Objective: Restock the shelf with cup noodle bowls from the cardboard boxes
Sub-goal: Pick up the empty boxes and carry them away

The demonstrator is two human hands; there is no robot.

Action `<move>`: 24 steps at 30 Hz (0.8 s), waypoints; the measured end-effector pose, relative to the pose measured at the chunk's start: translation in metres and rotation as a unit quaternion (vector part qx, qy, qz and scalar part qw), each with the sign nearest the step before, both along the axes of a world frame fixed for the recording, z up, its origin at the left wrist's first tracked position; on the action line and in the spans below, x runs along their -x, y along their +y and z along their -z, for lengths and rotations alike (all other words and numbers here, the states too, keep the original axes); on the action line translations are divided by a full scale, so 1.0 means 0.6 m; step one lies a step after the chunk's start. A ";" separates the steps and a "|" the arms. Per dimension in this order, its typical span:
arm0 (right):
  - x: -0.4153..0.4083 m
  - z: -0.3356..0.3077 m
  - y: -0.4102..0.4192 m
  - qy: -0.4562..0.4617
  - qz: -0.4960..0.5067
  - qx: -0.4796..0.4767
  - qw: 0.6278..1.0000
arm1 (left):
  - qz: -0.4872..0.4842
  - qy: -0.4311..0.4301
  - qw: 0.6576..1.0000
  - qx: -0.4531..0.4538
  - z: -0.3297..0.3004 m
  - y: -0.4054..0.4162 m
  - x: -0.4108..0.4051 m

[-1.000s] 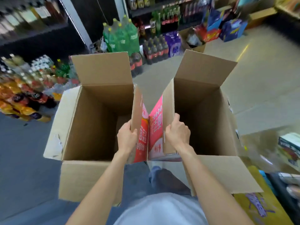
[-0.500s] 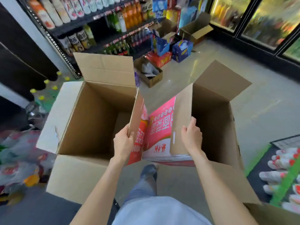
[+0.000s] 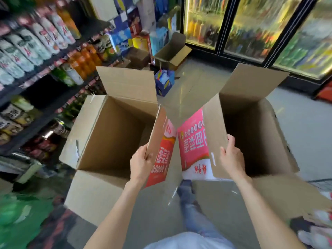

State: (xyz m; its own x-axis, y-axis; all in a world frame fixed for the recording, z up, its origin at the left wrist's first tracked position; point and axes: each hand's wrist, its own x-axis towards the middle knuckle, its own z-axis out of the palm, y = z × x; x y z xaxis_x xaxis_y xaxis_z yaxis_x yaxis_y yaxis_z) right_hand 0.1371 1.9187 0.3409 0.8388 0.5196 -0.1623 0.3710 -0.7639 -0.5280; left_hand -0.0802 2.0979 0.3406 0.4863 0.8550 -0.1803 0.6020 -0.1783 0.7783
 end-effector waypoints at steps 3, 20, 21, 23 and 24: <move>-0.145 0.014 0.095 -0.023 -0.016 0.023 0.999 | -0.009 -0.003 1.000 -0.015 0.010 0.103 -0.145; -0.818 0.012 0.624 -0.027 -0.112 0.059 0.992 | -0.007 -0.038 0.997 -0.060 0.003 0.645 -0.850; -0.850 0.009 0.651 -0.025 -0.110 0.057 0.992 | -0.012 -0.034 0.998 -0.054 0.004 0.674 -0.879; -0.932 0.003 0.721 -0.035 -0.120 0.054 0.991 | -0.024 -0.034 0.997 -0.060 0.007 0.741 -0.946; -0.972 0.000 0.755 -0.038 -0.123 0.051 0.990 | -0.030 -0.034 0.997 -0.068 0.006 0.772 -0.979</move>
State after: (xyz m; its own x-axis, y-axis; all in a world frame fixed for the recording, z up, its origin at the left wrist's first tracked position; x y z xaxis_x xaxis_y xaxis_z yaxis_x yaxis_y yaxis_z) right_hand 0.7202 2.3718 0.3410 0.7002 0.6944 -0.1660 0.5890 -0.6932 -0.4154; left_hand 0.5072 2.5609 0.3370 0.4410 0.8970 -0.0292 0.5607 -0.2500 0.7894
